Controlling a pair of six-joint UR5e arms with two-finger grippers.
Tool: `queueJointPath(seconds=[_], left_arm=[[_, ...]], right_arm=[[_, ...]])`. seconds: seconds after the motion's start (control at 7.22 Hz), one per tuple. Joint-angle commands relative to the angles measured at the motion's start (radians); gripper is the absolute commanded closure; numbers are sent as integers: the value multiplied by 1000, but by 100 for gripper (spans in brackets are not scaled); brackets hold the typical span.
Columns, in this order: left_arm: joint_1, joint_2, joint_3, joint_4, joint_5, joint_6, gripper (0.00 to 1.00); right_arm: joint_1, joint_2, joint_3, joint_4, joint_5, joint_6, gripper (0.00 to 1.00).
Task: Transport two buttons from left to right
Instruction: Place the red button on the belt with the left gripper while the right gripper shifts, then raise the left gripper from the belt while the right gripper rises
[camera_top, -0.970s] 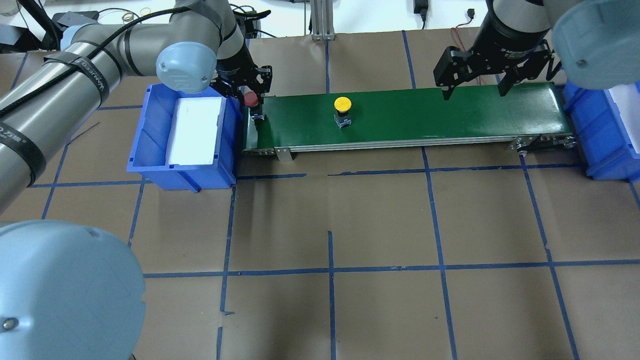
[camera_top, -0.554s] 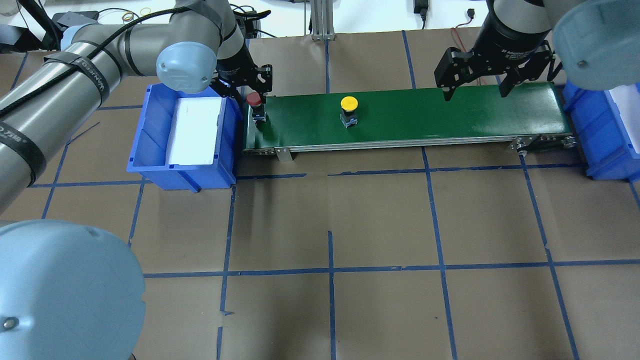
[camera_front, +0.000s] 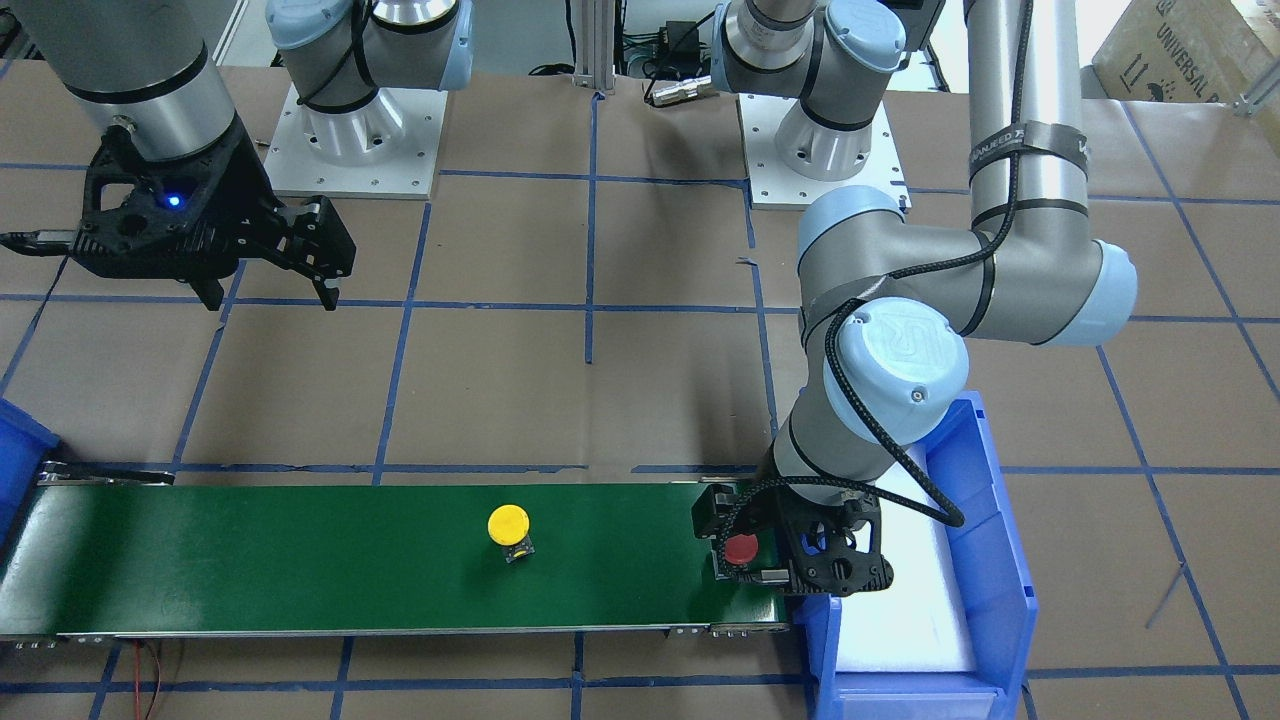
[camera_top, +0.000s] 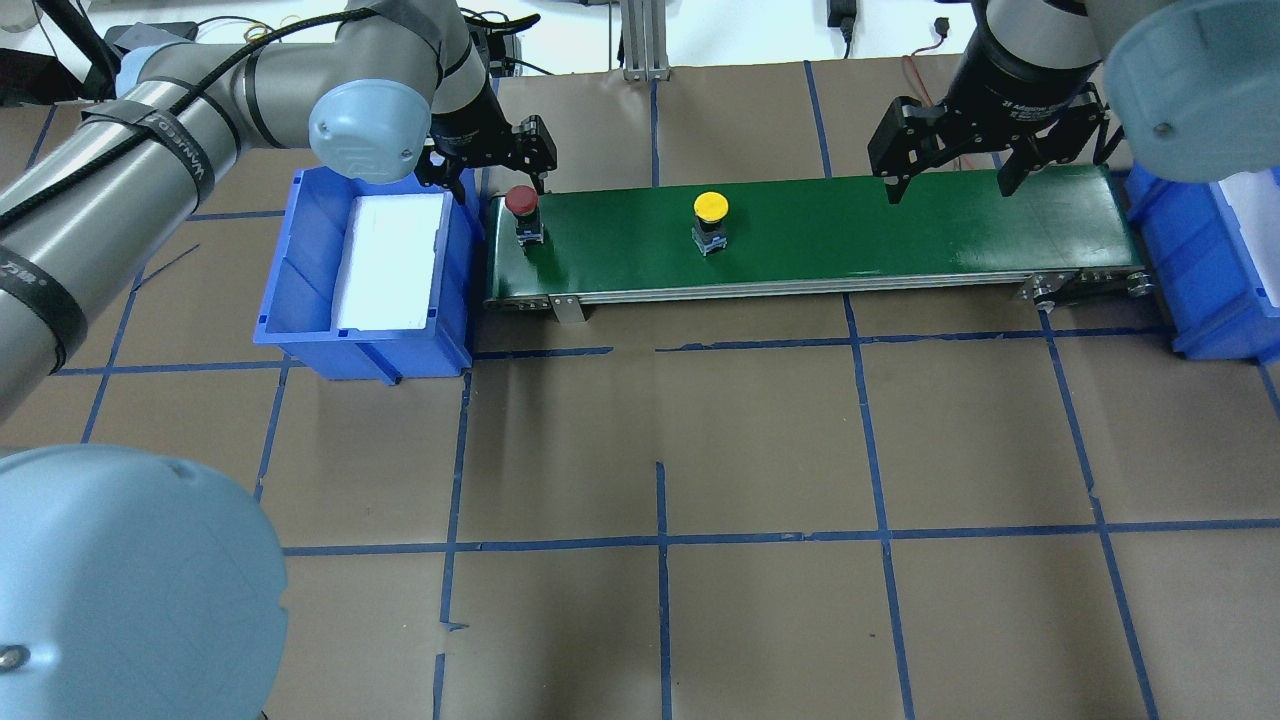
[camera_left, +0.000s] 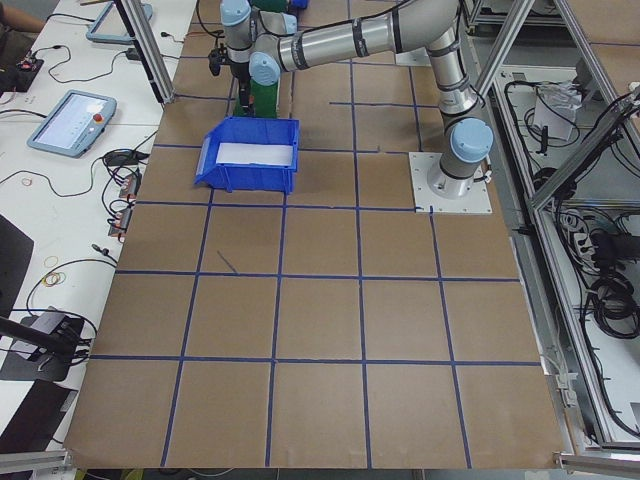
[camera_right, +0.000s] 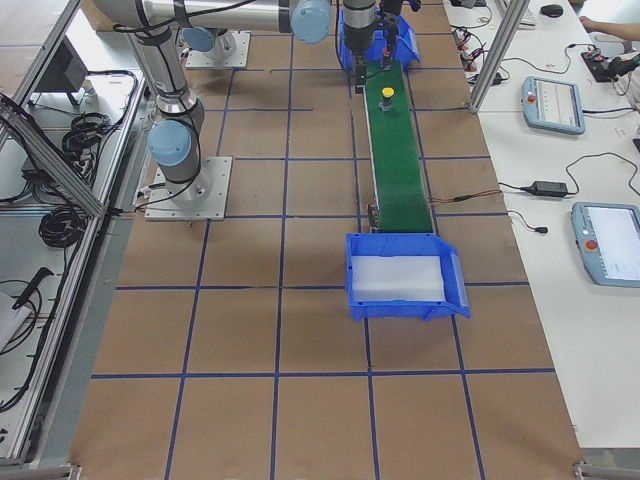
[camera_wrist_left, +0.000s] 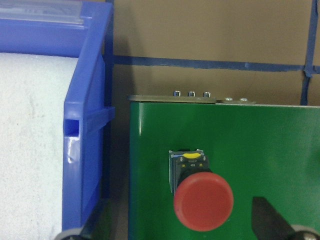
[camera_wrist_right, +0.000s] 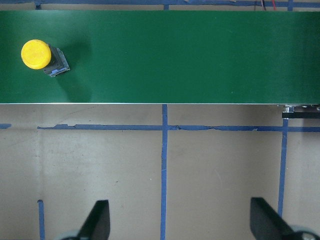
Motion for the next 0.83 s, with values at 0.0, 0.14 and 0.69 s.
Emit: queueJointPath(seconds=[0.0,0.14,0.69], left_arm=[[0,97,6,-64,14,9,0],[8,169,-4,-124,14,47,0],[136,392,-132,-304,17,133,0]], right_arm=[[2,-1,0,1,-1,2,0],[2,-1,0,-1,-1,2,0],[2,5,0,8,-8,-15,0]])
